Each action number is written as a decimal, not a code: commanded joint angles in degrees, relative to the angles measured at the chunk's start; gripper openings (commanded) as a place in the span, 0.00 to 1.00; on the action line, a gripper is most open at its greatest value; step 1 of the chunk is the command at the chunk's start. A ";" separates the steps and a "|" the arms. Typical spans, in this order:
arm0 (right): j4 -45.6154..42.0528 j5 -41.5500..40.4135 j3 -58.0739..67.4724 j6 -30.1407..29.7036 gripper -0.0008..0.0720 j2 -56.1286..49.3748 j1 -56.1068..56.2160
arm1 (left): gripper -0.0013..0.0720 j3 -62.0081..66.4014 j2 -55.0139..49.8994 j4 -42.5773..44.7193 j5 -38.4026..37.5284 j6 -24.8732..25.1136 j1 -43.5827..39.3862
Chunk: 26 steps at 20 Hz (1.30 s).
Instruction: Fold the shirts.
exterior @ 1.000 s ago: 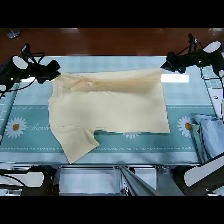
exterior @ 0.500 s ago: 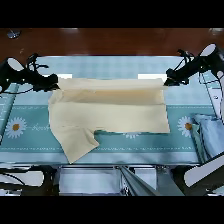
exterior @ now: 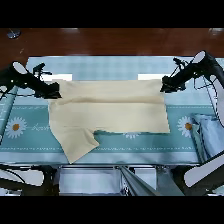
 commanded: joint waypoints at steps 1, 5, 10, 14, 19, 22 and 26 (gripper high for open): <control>2.25 2.93 0.35 0.13 0.87 0.13 0.50 | 0.98 0.79 -0.61 -2.03 -8.02 0.94 0.26; -0.24 6.71 -2.36 -2.47 0.87 7.45 -2.38 | 0.98 -0.31 2.82 -1.97 -17.40 1.29 4.70; 2.71 -12.48 -34.36 -3.67 0.87 32.39 -10.91 | 0.98 -24.61 20.06 -3.96 -8.55 3.28 18.69; 17.97 -21.77 -58.03 -9.07 0.87 48.57 -15.41 | 0.98 -42.88 28.17 -12.24 -2.36 8.68 28.41; 20.41 -18.69 -63.73 -11.10 0.87 51.78 -12.72 | 0.98 -50.97 29.05 -18.43 -1.66 11.06 26.73; 22.93 -18.88 -63.76 -11.21 0.87 51.78 -10.12 | 0.98 -54.36 29.07 -25.66 0.94 14.34 23.04; 23.32 -15.26 -60.65 -11.15 0.87 51.78 -17.53 | 0.51 -54.69 29.05 -26.12 1.51 15.26 17.46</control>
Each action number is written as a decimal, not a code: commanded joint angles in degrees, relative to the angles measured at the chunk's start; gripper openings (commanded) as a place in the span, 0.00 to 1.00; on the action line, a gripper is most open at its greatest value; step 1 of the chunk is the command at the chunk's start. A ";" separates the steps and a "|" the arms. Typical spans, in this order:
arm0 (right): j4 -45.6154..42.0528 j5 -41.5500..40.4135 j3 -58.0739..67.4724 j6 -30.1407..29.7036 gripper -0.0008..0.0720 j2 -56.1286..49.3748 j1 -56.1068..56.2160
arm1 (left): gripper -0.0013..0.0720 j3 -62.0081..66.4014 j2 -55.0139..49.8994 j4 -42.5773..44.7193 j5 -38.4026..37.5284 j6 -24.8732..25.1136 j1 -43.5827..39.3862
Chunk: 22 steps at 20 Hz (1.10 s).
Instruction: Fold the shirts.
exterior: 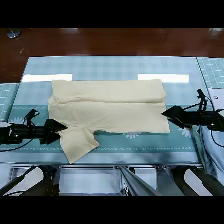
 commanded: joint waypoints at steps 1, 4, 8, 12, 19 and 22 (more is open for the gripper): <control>-0.76 4.70 1.97 -0.26 0.87 0.31 -7.28 | 0.05 -0.66 0.15 -2.21 0.68 2.67 -3.34; -11.74 10.71 1.05 0.92 0.87 0.31 -14.60 | 0.05 1.70 0.31 -2.54 -0.44 1.62 -3.06; -14.03 6.78 -6.45 4.98 0.87 0.22 -11.06 | 0.05 3.13 1.57 -4.28 -0.20 2.75 -3.06; -10.51 2.75 -7.52 4.42 0.87 -3.45 -5.33 | 0.05 3.15 2.10 -4.66 1.81 3.13 -3.06; -5.44 -2.45 0.87 3.06 0.09 -14.32 4.20 | 0.05 4.63 2.12 -4.72 1.92 3.13 -3.06; -5.88 -0.46 5.97 2.27 0.05 -14.40 4.39 | 0.05 8.50 2.10 -4.70 1.29 3.10 -3.06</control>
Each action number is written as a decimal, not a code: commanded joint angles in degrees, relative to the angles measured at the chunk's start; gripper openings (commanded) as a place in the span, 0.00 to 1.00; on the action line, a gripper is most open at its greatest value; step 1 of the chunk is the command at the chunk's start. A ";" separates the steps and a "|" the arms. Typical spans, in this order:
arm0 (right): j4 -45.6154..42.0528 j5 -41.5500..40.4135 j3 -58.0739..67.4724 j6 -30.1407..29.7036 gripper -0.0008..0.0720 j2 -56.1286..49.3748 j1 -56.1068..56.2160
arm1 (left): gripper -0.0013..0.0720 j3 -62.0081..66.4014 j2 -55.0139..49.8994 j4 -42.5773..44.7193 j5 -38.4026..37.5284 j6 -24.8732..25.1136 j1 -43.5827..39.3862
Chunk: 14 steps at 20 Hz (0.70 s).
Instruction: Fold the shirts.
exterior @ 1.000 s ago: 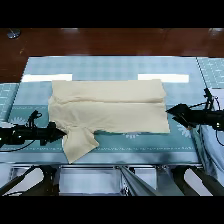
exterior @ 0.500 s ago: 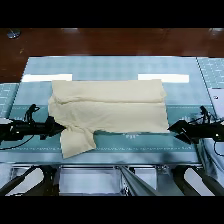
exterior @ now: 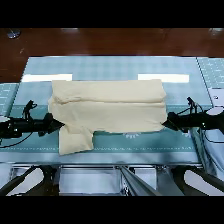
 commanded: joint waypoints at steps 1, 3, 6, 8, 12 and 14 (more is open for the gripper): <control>0.50 2.12 6.12 -0.50 0.05 -1.36 1.31 | 0.05 4.24 0.00 -0.09 -0.26 0.07 -0.02; 1.01 2.21 9.60 -0.50 0.05 -1.64 1.31 | 0.05 7.93 -0.31 -0.52 0.24 -0.13 -0.04; 3.41 2.14 15.41 -0.52 0.05 -5.33 1.31 | 0.05 13.42 -2.73 -0.52 4.59 -1.97 -2.32; 7.08 1.22 19.10 -0.94 0.05 -8.68 1.33 | 0.05 17.99 -6.25 -0.48 7.96 -2.16 -5.38; 4.09 2.91 30.36 0.33 0.05 -18.12 4.96 | 0.05 31.50 -18.01 -0.44 10.27 -5.03 -9.25; 3.96 1.57 36.22 3.19 0.05 -22.51 5.79 | 0.05 38.49 -24.02 0.83 9.86 -10.29 -10.05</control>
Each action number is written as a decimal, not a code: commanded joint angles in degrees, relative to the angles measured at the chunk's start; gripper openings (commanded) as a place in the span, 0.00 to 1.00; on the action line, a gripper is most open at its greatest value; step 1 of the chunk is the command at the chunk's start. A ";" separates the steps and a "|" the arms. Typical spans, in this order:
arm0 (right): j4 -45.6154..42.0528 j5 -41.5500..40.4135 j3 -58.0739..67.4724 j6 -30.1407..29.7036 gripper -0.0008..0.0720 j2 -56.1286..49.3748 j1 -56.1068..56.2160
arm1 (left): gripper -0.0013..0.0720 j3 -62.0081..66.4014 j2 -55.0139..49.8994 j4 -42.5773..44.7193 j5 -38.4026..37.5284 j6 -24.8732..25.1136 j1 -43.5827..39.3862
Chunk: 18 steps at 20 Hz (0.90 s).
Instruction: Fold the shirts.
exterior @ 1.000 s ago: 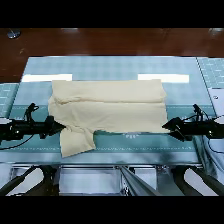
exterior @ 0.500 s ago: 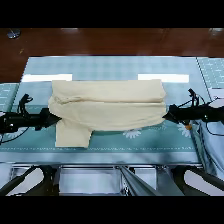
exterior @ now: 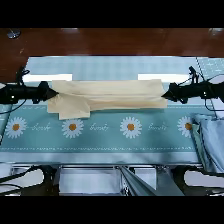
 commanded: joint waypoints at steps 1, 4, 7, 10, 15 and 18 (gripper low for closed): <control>-0.42 -0.52 10.51 4.35 0.05 -7.98 1.49 | 0.05 12.46 -10.10 3.34 1.05 -8.22 -2.23; -0.42 2.56 18.69 5.86 0.05 -13.97 1.49 | 0.05 20.98 -16.31 6.67 0.98 -10.82 -3.08; -0.39 2.67 23.26 7.78 0.05 -18.03 1.92 | 0.05 26.14 -20.92 6.58 0.46 -12.09 -3.50; -0.11 0.59 23.65 8.94 0.05 -20.28 1.90 | 0.05 27.34 -22.64 6.58 0.48 -6.95 -5.35; 2.40 7.06 27.50 5.31 0.86 -20.39 -1.33 | 0.98 32.94 -22.86 15.74 -9.90 -7.61 -4.15; -4.81 11.15 27.76 5.64 0.86 -17.99 -6.34 | 0.98 36.02 -20.87 29.81 -21.18 -14.64 2.45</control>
